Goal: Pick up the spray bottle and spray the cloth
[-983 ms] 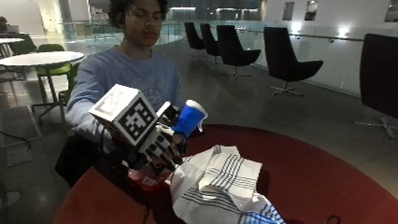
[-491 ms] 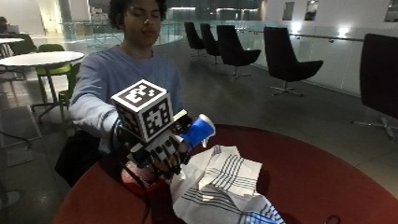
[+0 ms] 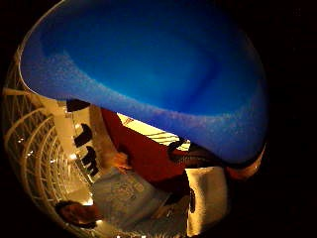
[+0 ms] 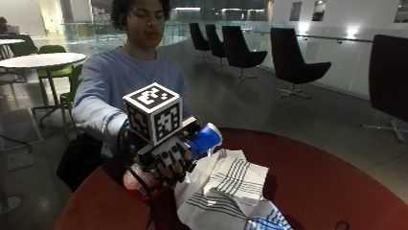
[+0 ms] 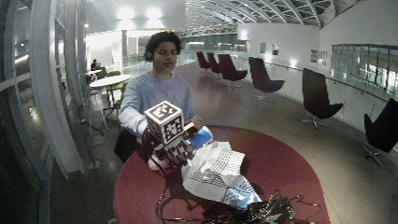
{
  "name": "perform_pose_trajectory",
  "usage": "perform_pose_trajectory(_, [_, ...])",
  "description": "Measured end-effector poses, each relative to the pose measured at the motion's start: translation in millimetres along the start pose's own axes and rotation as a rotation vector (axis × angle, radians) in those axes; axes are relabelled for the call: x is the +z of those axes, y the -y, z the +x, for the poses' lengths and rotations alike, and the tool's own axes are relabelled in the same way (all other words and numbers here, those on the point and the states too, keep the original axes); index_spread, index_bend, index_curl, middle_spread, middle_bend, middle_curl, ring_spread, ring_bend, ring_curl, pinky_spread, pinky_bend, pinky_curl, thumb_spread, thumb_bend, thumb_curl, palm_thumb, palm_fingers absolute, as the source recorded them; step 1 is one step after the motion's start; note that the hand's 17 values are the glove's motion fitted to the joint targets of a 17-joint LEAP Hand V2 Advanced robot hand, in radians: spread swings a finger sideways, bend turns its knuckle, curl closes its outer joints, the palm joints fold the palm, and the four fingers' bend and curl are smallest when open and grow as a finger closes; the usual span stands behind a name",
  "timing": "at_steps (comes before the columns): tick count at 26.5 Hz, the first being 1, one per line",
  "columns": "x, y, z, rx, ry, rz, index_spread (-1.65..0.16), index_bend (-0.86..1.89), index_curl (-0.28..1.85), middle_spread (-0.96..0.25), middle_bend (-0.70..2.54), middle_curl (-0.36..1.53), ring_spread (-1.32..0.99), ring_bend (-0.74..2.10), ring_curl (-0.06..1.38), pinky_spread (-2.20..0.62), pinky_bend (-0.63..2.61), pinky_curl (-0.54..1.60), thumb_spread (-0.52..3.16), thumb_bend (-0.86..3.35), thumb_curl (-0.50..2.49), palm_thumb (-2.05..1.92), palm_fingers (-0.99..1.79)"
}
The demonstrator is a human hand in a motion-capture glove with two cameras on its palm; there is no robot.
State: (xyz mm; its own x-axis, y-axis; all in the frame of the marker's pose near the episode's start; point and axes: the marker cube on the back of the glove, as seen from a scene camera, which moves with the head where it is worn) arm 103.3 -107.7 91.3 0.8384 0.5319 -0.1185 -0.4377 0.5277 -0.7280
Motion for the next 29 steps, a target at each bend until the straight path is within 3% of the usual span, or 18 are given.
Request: perform_pose_trajectory(29, [1.2,-3.3,1.4,0.034,-0.081,-0.053,-0.23,0.10,0.25,-0.08,0.35,0.45,-0.10,0.64,0.41,-0.19,0.52,0.43,0.82,-0.03,0.57,0.88,1.19])
